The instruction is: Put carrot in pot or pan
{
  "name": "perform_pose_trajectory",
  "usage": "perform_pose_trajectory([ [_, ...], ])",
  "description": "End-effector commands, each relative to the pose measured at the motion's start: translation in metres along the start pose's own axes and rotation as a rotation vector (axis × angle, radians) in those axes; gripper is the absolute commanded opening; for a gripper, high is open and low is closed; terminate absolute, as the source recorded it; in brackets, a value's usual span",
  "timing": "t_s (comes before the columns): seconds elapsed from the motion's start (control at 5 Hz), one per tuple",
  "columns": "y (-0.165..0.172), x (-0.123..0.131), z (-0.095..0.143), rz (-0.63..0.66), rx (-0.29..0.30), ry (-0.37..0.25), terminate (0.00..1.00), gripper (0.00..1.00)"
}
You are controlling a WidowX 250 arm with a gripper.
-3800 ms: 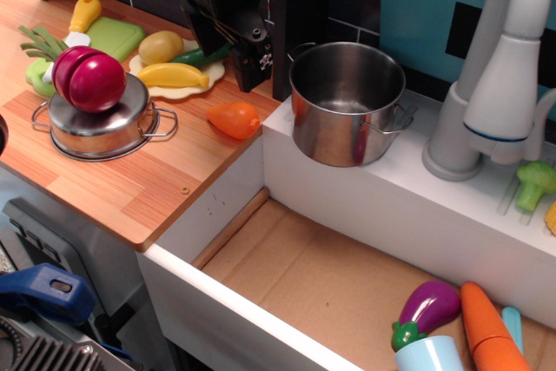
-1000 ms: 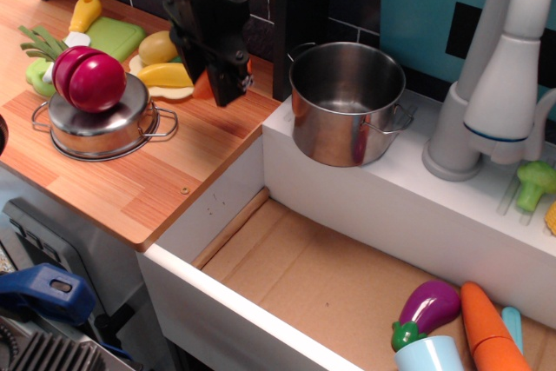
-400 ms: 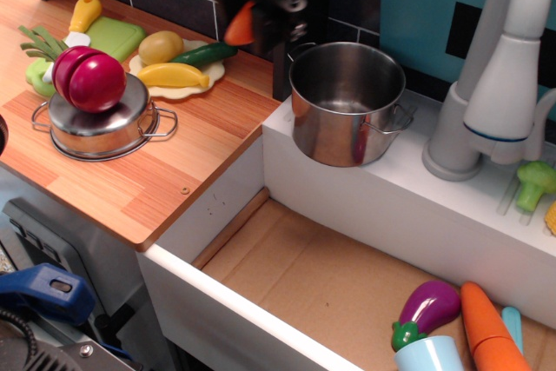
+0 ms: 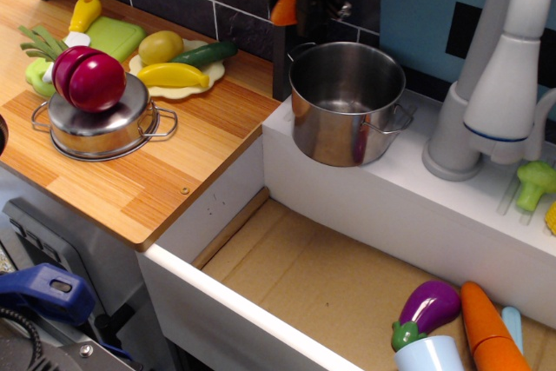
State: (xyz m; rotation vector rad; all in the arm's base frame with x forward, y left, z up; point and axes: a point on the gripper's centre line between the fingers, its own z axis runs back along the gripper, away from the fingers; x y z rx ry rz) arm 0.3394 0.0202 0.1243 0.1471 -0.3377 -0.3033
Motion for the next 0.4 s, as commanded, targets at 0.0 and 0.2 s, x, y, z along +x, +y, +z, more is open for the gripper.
perform_pose_trajectory([
  [0.0, 0.0014, 0.0149, 0.0105, 0.021, 0.002, -0.066, 0.00, 1.00],
  [0.2, 0.0014, 0.0149, 0.0105, 0.021, 0.002, -0.066, 1.00, 1.00],
])
